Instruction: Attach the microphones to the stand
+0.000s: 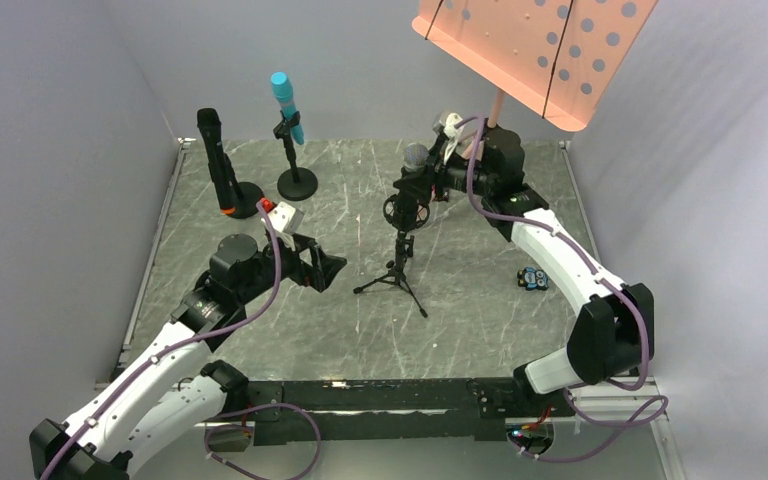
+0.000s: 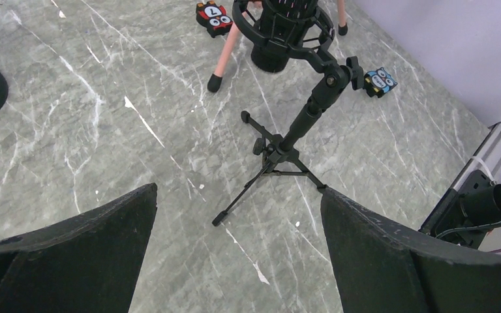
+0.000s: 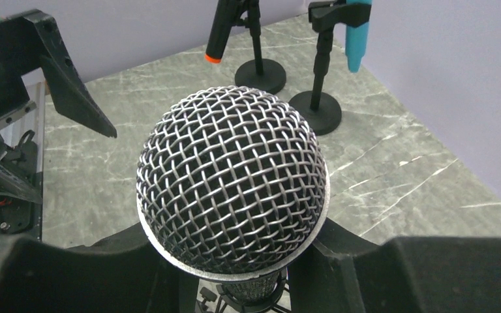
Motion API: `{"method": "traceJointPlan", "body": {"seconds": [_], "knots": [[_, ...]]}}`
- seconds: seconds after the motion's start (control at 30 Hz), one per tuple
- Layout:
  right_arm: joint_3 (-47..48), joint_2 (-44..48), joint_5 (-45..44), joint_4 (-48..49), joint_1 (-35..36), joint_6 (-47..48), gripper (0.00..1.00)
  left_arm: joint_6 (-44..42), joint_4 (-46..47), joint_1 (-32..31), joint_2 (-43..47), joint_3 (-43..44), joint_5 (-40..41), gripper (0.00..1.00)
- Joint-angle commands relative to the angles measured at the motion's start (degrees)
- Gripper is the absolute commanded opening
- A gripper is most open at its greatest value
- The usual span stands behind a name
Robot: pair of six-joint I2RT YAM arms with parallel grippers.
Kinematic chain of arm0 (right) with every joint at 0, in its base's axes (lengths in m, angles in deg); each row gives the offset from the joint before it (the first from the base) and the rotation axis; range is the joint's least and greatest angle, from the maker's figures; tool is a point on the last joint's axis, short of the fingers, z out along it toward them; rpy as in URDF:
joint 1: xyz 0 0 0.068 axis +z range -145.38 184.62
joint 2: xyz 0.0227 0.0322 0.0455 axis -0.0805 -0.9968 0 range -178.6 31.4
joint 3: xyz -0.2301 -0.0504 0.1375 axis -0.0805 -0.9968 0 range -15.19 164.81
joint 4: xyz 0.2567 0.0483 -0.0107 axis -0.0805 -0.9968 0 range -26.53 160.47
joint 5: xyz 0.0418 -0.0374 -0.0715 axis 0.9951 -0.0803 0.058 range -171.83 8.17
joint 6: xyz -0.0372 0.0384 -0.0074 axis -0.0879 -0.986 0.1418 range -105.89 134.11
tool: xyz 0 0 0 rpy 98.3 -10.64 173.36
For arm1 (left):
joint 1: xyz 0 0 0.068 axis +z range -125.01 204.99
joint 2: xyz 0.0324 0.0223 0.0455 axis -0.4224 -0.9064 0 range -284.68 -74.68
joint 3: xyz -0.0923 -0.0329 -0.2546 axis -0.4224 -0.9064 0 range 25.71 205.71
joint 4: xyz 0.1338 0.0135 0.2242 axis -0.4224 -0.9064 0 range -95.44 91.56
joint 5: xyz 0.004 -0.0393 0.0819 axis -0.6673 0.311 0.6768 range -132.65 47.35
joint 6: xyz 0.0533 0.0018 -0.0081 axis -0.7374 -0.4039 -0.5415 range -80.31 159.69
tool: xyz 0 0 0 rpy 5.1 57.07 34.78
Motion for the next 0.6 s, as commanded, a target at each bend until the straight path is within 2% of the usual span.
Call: {"method": "traceJointPlan", "body": {"seconds": [0.0,0.23,0.57], "knots": [[-5.99,0.42,3.82,3.02,0.52,-4.13,0.04,1.12,2.47,0.20,0.36,1.42,-1.17,0.99],[-8.75,-1.42,1.73,-1.20,1.35,1.96,0.04,1.88,3.53,0.21,-0.41,1.02,-2.03,0.99],[-8.44,-1.87,2.91,-4.67,2.12,4.09,0.07,2.82,4.52,0.23,-2.25,1.22,-4.14,0.99]]}}
